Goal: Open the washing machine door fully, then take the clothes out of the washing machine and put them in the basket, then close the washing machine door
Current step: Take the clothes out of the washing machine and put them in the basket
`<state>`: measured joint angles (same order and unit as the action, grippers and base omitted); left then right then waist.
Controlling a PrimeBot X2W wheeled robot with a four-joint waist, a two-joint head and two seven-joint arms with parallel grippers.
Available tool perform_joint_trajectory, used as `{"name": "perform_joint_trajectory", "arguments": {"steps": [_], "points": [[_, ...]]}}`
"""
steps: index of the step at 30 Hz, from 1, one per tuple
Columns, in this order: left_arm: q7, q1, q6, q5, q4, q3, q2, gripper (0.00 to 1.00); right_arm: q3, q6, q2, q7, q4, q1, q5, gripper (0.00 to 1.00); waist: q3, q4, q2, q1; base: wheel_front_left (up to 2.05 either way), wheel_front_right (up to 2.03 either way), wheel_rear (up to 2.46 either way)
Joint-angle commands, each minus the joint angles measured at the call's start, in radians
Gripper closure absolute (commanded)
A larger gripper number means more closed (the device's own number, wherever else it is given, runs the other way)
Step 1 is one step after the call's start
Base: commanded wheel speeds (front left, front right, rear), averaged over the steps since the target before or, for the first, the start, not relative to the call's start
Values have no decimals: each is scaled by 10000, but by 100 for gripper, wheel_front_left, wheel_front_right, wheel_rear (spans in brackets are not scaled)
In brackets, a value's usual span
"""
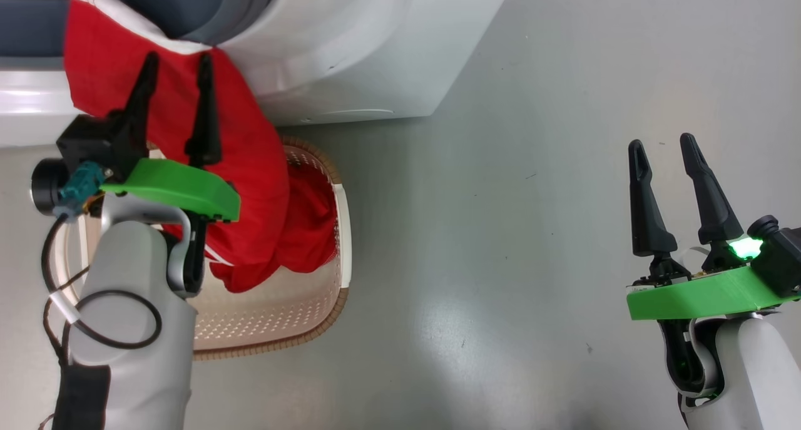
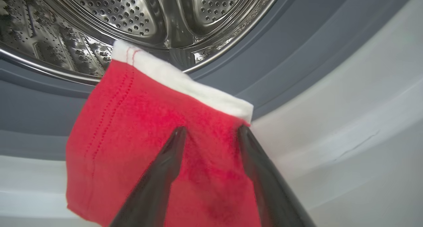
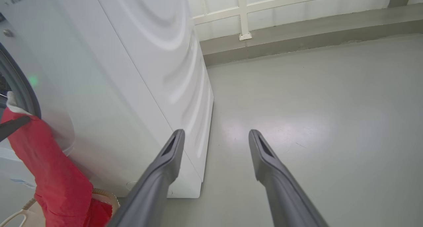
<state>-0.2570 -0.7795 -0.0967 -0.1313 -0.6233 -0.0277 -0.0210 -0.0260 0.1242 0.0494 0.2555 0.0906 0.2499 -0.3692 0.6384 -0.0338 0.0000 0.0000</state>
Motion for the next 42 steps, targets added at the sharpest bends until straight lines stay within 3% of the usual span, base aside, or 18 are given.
{"name": "perform_joint_trajectory", "arguments": {"steps": [1, 4, 13, 14, 30, 42], "points": [[-47, -34, 4, 130, 205, -264, -292, 57, 196, 65, 8, 63, -234, -6, 16, 0, -1, -6, 0, 0, 0, 0, 0], [-47, -22, 6, 144, 282, -279, -292, 78, 171, 65, 8, 63, -232, -6, 19, 0, -3, 3, 0, 0, 0, 0, 0], [-47, 349, 40, 3, 649, -142, -292, 91, 162, 65, 8, 63, -220, -20, 2, 0, -43, 84, 0, 0, 0, 0, 0], [-47, 438, 46, -37, 725, -125, -292, 99, 158, 65, 8, 63, -222, -23, 3, 0, -52, 97, 0, 0, 0, 0, 0], [-47, 2170, 149, -187, 1792, 26, -292, 100, 140, 65, 8, 63, -204, -95, 21, 0, -212, 253, 0, 0, 0, 0, 0], [-47, 2720, 217, 259, -308, -211, -292, 100, 105, 65, 8, 63, -261, -48, 27, 0, 34, 147, 0, 0, 0, 0, 0]]}}
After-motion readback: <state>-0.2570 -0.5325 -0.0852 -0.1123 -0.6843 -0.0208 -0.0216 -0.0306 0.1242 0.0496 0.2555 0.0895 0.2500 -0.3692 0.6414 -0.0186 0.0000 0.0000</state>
